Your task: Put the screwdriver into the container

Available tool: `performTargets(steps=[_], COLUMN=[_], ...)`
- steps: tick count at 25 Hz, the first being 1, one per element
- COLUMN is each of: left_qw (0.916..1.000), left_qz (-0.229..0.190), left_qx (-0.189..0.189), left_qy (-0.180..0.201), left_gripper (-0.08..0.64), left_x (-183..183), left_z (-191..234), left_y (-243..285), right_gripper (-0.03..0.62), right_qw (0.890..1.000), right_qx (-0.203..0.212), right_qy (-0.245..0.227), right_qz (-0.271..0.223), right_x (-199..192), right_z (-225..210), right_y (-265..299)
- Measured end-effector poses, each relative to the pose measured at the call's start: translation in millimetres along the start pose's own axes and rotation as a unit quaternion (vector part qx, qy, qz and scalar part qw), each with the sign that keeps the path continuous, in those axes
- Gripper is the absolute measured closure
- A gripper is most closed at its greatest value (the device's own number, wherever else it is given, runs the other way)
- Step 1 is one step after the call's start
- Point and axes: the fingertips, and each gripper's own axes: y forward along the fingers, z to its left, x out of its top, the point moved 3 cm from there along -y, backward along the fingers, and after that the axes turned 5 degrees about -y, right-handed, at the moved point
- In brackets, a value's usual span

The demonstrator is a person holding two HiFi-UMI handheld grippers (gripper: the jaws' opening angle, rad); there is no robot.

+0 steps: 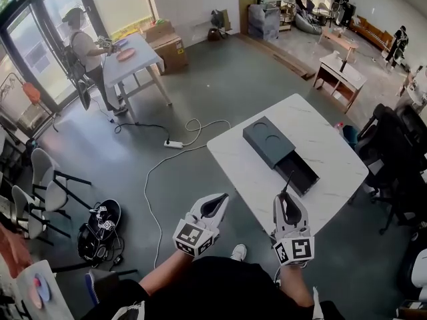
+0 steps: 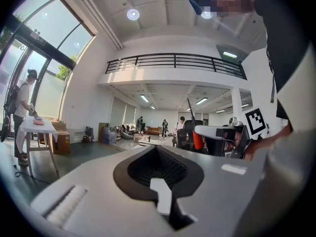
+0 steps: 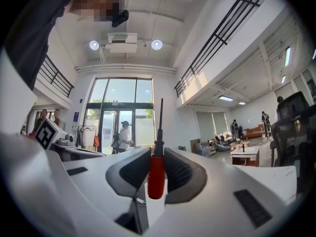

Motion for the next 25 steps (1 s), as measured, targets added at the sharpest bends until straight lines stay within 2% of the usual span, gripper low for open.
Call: performTargets(steps=[14, 21, 25], left_qw=[0.9998, 0.9993, 0.9991], left_qz=[0.013, 0.020, 0.026], left_qx=[0.001, -0.012, -0.020], left_qy=[0.012, 0.029, 0.026], left_gripper=[0.551, 0.551, 0.551], left_x=[-1.6, 3.9, 2.2], left_z=[-21.0, -15.3, -7.0], left_y=[36.1, 51.5, 66.3], right_gripper=[0.506, 0.506, 0.506], right_qw=[1.000, 1.000, 0.999], right_qx=[0.003, -0.010, -0.027], right_qy=[0.012, 0.014, 0.021], right_qz=[-0.001, -0.003, -0.001], right_x=[-10.5, -12.5, -11.4], right_z=[-43.6, -53.8, -62.2], right_y=[-4.6, 6.3, 14.5])
